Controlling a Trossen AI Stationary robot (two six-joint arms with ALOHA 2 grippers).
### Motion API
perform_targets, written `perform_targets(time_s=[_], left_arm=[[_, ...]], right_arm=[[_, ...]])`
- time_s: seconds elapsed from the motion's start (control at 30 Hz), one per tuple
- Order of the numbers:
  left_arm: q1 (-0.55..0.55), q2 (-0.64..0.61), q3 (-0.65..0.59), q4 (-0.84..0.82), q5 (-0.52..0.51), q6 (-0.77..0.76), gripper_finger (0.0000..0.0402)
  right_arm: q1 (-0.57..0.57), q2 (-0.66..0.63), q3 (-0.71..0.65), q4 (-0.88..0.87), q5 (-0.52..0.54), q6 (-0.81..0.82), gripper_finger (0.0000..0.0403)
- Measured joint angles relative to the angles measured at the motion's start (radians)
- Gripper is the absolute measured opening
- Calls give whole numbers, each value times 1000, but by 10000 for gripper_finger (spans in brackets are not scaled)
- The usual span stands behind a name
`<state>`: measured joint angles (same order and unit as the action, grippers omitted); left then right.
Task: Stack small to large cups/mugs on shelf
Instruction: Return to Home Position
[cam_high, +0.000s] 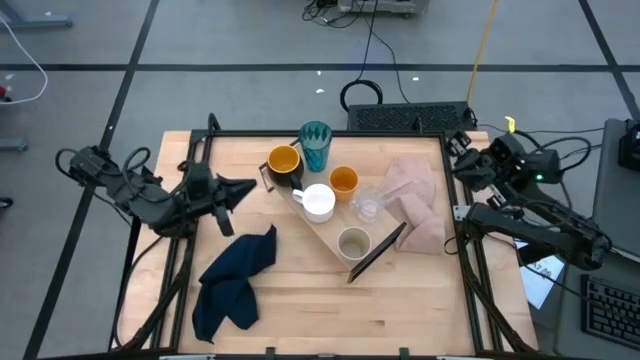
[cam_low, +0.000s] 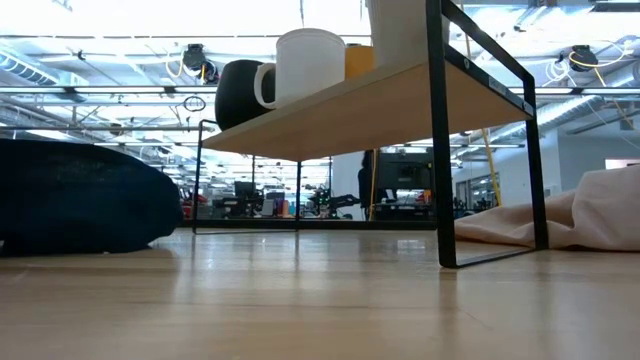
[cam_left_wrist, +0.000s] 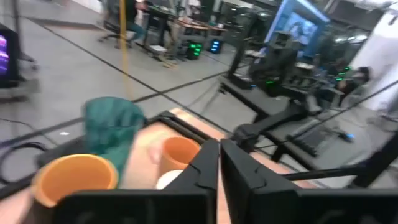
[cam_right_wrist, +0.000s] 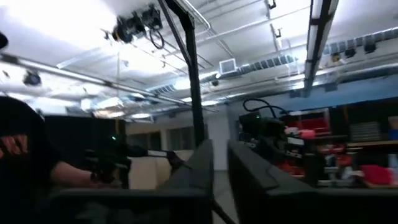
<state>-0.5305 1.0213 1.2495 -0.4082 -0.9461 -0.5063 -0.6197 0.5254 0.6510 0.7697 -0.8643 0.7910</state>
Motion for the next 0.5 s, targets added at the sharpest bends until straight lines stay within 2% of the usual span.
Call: perform_targets(time_s=[0.03, 0.2, 0.37, 0.5], left_arm=[[-7, -6, 0, -17, -22, 1, 9], [-39, -8, 0, -39, -100, 23, 2], [-72, -8, 0, -38, -279, 61, 1], [-98, -5, 0, -79, -269, 59, 1]], right_arm=[[0, -13, 19, -52, 1, -37, 20], [0, -79, 117, -395, 81, -198, 3], [0, -123, 222, -848, 183, -408, 0], [0, -136, 258, -1027, 239, -490, 0]])
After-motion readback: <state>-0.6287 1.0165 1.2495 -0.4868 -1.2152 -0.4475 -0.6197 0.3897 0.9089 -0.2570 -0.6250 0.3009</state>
